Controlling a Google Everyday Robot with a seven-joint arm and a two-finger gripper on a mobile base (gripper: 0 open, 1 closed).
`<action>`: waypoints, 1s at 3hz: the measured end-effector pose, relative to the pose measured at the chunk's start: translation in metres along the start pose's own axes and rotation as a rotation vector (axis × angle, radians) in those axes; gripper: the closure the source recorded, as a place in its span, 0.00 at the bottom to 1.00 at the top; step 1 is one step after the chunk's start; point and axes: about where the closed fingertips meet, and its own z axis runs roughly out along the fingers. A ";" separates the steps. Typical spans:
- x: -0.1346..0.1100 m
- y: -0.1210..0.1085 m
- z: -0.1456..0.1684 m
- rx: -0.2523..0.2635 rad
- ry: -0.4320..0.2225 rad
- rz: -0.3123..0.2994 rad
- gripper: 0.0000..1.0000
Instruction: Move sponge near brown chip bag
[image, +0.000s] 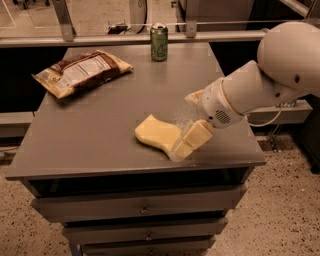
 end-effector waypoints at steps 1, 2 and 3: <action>-0.003 -0.010 0.014 0.012 -0.028 0.001 0.00; -0.007 -0.016 0.025 0.013 -0.040 0.009 0.00; -0.007 -0.015 0.038 -0.001 -0.048 0.029 0.00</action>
Offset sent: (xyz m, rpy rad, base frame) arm 0.0356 0.0237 -0.0217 0.0573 -0.0074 -0.0305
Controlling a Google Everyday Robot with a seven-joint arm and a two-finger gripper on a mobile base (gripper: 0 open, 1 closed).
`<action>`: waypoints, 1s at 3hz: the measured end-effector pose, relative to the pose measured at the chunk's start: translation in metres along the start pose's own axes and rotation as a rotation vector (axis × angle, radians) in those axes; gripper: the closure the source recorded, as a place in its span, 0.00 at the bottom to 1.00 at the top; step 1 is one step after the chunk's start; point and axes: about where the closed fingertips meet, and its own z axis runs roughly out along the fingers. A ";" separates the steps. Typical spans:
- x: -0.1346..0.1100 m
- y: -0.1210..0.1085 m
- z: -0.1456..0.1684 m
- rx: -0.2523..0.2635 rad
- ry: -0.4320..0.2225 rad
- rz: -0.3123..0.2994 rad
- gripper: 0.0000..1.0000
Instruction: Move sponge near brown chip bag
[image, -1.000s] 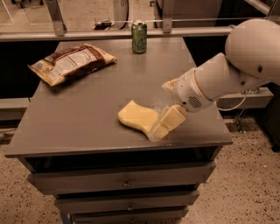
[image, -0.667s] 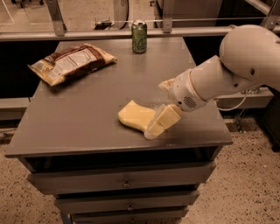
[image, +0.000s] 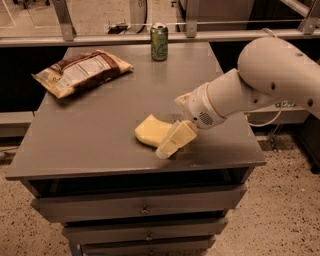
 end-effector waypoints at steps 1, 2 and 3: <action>0.003 0.002 0.009 -0.012 -0.008 0.018 0.18; 0.003 0.004 0.012 -0.017 -0.016 0.033 0.42; -0.003 0.002 0.006 -0.008 -0.027 0.029 0.65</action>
Offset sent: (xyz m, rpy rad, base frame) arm -0.0006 0.0056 -0.0126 0.0447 0.0445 -0.0280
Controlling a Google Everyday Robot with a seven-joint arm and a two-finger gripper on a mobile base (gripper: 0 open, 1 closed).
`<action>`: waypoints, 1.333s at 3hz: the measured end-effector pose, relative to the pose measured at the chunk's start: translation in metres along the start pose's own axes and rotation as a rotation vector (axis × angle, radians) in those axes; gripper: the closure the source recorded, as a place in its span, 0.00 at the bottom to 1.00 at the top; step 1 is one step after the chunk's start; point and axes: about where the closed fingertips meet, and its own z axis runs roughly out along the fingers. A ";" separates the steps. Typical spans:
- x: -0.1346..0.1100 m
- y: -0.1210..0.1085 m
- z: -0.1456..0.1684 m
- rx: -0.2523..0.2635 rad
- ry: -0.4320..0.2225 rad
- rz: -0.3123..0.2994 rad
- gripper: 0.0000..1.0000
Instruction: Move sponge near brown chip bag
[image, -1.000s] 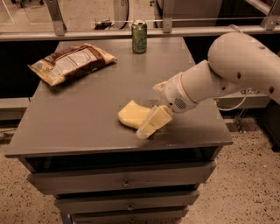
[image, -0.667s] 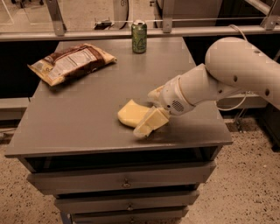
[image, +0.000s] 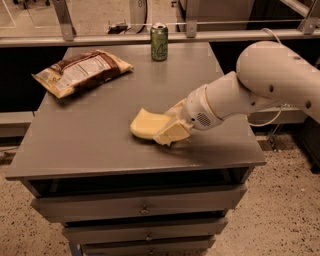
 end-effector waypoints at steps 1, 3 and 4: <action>-0.015 -0.014 -0.022 0.043 -0.008 -0.041 0.88; -0.031 -0.039 -0.065 0.134 0.000 -0.075 1.00; -0.045 -0.070 -0.036 0.148 -0.018 -0.068 1.00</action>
Offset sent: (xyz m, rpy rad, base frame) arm 0.0552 -0.0867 0.1140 -0.1031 -0.2267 -0.1209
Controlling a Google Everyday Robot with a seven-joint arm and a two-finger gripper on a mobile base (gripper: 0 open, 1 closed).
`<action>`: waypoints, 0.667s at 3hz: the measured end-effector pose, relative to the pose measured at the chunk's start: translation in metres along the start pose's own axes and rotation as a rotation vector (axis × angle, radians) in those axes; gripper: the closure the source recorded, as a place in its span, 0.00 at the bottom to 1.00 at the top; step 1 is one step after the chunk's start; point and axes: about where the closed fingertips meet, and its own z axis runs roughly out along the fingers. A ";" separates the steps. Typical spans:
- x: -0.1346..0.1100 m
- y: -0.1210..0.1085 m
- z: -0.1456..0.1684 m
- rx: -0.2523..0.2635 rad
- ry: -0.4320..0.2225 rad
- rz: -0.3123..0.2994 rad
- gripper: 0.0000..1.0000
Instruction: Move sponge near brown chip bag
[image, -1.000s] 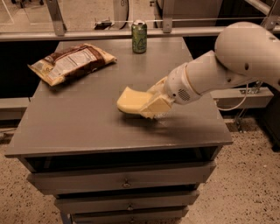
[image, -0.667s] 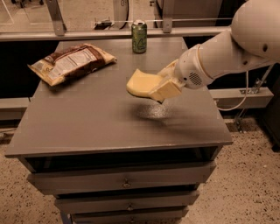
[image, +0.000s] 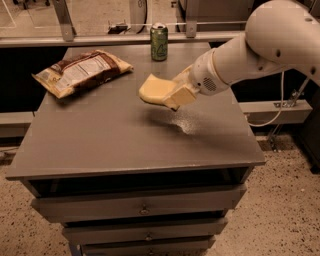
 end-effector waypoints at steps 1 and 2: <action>-0.015 -0.030 0.026 0.014 -0.018 -0.015 1.00; -0.032 -0.055 0.052 0.019 -0.035 -0.032 1.00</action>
Offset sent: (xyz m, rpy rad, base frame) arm 0.1259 0.0556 -0.0038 0.0279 -0.0803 0.0186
